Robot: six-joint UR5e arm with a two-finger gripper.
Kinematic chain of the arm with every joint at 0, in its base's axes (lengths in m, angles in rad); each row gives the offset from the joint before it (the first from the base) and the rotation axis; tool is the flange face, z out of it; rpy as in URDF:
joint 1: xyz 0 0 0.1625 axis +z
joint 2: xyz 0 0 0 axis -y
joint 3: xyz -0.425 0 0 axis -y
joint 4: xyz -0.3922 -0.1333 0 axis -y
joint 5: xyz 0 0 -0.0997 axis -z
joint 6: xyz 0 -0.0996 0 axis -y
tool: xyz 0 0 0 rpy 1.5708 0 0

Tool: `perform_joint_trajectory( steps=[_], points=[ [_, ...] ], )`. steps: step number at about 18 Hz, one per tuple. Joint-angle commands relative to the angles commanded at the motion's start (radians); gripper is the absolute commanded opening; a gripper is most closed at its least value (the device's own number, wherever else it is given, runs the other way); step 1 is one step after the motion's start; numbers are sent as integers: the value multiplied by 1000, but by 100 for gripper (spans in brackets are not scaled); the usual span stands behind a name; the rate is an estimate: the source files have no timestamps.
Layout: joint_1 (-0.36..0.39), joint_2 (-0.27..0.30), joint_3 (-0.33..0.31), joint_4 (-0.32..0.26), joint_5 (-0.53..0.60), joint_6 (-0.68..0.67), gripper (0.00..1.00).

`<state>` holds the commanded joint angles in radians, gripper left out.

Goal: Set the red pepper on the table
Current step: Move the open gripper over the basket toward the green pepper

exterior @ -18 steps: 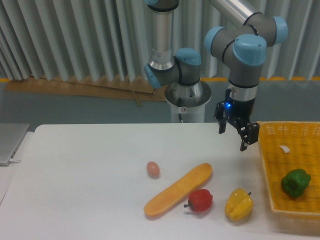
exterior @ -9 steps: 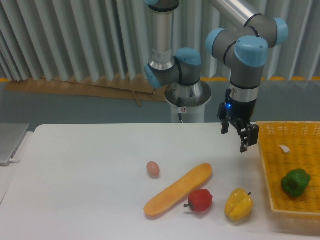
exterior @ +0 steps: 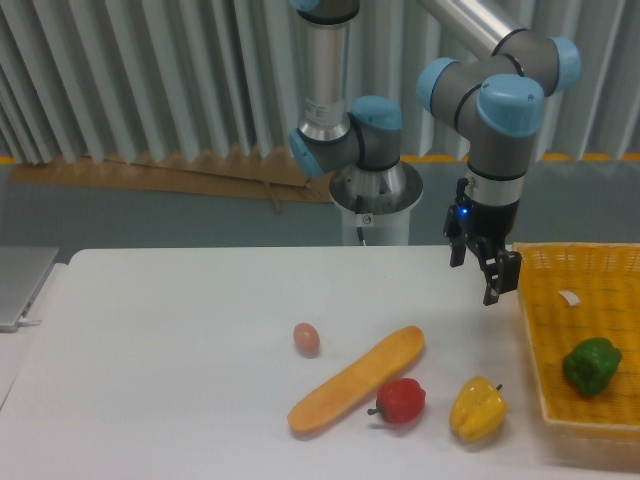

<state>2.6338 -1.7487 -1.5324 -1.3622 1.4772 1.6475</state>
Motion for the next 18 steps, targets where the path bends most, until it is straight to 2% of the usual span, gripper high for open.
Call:
perform_joint_trajectory(
  steps=[6,9,15,18],
  points=[
    [9,-5,0,-2,2,11,100],
    [32,-5,0,-8,31,115,100],
    [58,-8,-2,-11,29,133,100],
    [60,-12,-2,-5,31,225,100]
  ],
)
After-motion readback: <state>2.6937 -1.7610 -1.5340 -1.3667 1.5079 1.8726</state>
